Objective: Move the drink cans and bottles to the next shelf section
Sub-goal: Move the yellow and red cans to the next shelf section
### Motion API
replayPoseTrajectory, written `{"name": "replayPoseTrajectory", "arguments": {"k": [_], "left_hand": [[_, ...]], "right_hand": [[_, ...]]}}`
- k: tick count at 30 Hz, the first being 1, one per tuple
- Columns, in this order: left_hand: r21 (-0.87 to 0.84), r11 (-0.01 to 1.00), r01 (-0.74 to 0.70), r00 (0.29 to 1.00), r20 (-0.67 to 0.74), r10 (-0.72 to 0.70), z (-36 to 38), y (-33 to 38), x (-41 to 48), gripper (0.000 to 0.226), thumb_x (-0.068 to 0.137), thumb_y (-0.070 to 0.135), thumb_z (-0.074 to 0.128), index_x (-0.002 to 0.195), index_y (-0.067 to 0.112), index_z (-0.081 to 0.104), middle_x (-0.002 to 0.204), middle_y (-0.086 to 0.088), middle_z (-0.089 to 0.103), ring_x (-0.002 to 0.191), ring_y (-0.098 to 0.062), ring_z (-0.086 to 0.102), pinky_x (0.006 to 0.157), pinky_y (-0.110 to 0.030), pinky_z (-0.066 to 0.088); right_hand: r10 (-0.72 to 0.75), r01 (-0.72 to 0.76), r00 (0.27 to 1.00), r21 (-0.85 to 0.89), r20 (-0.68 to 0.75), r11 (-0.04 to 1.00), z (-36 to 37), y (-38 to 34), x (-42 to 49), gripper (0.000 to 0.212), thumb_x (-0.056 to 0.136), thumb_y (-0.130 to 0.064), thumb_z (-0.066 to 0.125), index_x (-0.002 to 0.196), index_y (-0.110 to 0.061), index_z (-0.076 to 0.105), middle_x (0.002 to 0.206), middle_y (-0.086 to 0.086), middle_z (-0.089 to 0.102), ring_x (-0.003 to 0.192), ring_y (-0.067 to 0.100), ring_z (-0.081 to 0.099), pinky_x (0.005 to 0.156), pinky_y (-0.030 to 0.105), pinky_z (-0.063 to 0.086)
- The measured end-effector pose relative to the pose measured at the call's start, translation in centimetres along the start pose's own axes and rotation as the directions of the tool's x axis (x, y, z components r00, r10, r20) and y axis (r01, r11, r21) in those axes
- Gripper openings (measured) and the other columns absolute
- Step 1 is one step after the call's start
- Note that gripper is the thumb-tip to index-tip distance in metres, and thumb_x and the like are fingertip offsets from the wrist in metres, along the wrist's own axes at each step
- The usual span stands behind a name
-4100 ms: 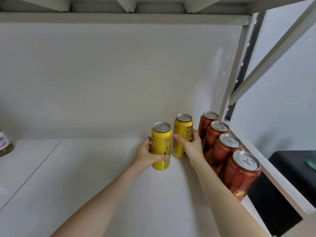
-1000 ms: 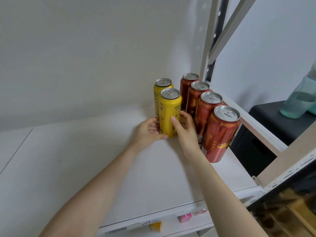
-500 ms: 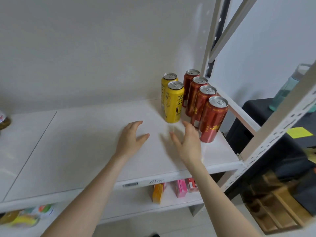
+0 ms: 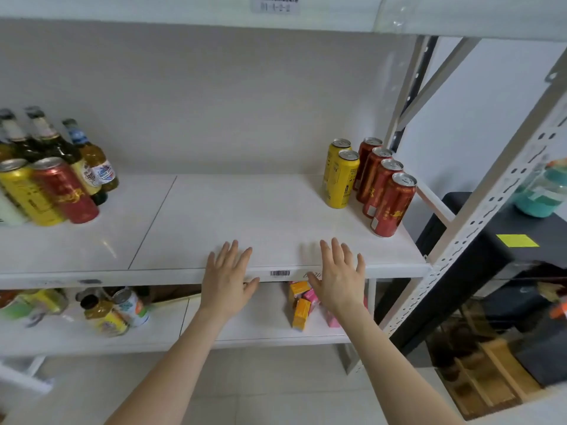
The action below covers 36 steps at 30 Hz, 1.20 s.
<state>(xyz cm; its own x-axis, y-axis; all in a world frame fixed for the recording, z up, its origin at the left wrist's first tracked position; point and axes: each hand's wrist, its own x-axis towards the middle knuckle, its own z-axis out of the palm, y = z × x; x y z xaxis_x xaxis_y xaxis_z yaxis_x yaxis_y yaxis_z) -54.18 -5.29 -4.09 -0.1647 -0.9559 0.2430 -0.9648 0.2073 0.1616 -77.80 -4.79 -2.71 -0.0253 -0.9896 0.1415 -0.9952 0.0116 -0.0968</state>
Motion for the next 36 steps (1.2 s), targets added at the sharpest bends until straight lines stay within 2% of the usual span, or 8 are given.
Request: {"name": "replayPoseTrajectory", "arguments": {"k": [5, 12, 22, 29, 36], "left_hand": [[0.081, 0.997, 0.007, 1.0, 0.028, -0.009, -1.6, -5.8, -3.0, 0.066, 0.097, 0.051, 0.051, 0.153, 0.02, 0.034, 0.162, -0.013, 0.025, 0.151, -0.031, 0.018, 0.121, -0.05, 0.014], [0.182, 0.983, 0.009, 0.998, 0.056, -0.02, -5.0, -16.4, -6.0, 0.068, 0.098, 0.058, 0.038, 0.156, 0.027, 0.019, 0.166, -0.008, 0.01, 0.153, -0.027, 0.005, 0.122, -0.048, 0.001], [0.256, 0.965, 0.061, 0.995, 0.059, -0.079, -8.7, -29.9, -8.0, 0.067, 0.098, 0.057, 0.036, 0.156, 0.028, 0.018, 0.166, -0.009, 0.011, 0.153, -0.027, 0.005, 0.122, -0.049, 0.003], [0.26, 0.961, 0.097, 0.992, 0.054, -0.114, -10.2, -37.1, -5.8, 0.067, 0.099, 0.055, 0.034, 0.157, 0.026, 0.016, 0.166, -0.008, 0.007, 0.153, -0.026, 0.002, 0.122, -0.049, 0.001], [0.22, 0.967, 0.132, 0.99, 0.025, -0.141, -11.0, -45.0, -4.5, 0.068, 0.098, 0.057, 0.035, 0.157, 0.026, 0.018, 0.166, -0.008, 0.012, 0.153, -0.026, 0.005, 0.124, -0.047, 0.004]], "right_hand": [[-0.011, 0.011, 1.0, -0.017, 0.004, 1.0, 0.1, -5.6, -1.6, 0.075, 0.097, -0.058, 0.041, 0.156, -0.021, 0.014, 0.165, 0.006, 0.016, 0.151, 0.028, 0.014, 0.12, 0.053, 0.011], [-0.046, 0.046, 0.999, -0.003, -0.028, 0.999, 0.8, -17.1, -2.7, 0.075, 0.097, -0.058, 0.04, 0.156, -0.02, 0.014, 0.165, 0.007, 0.014, 0.152, 0.027, 0.012, 0.12, 0.054, 0.012], [-0.091, 0.09, 0.995, -0.009, -0.035, 0.996, 2.4, -31.8, -2.2, 0.075, 0.097, -0.06, 0.039, 0.156, -0.02, 0.016, 0.165, 0.008, 0.016, 0.152, 0.029, 0.013, 0.12, 0.055, 0.011], [-0.082, 0.082, 0.996, -0.008, -0.038, 0.997, 3.6, -39.2, 1.4, 0.074, 0.097, -0.061, 0.033, 0.156, -0.019, 0.016, 0.165, 0.007, 0.015, 0.152, 0.027, 0.012, 0.119, 0.056, 0.007], [-0.098, 0.098, 0.994, -0.002, -0.054, 0.995, 4.8, -47.3, 4.0, 0.075, 0.096, -0.061, 0.033, 0.156, -0.02, 0.019, 0.165, 0.007, 0.016, 0.152, 0.026, 0.014, 0.118, 0.056, 0.006]]}}
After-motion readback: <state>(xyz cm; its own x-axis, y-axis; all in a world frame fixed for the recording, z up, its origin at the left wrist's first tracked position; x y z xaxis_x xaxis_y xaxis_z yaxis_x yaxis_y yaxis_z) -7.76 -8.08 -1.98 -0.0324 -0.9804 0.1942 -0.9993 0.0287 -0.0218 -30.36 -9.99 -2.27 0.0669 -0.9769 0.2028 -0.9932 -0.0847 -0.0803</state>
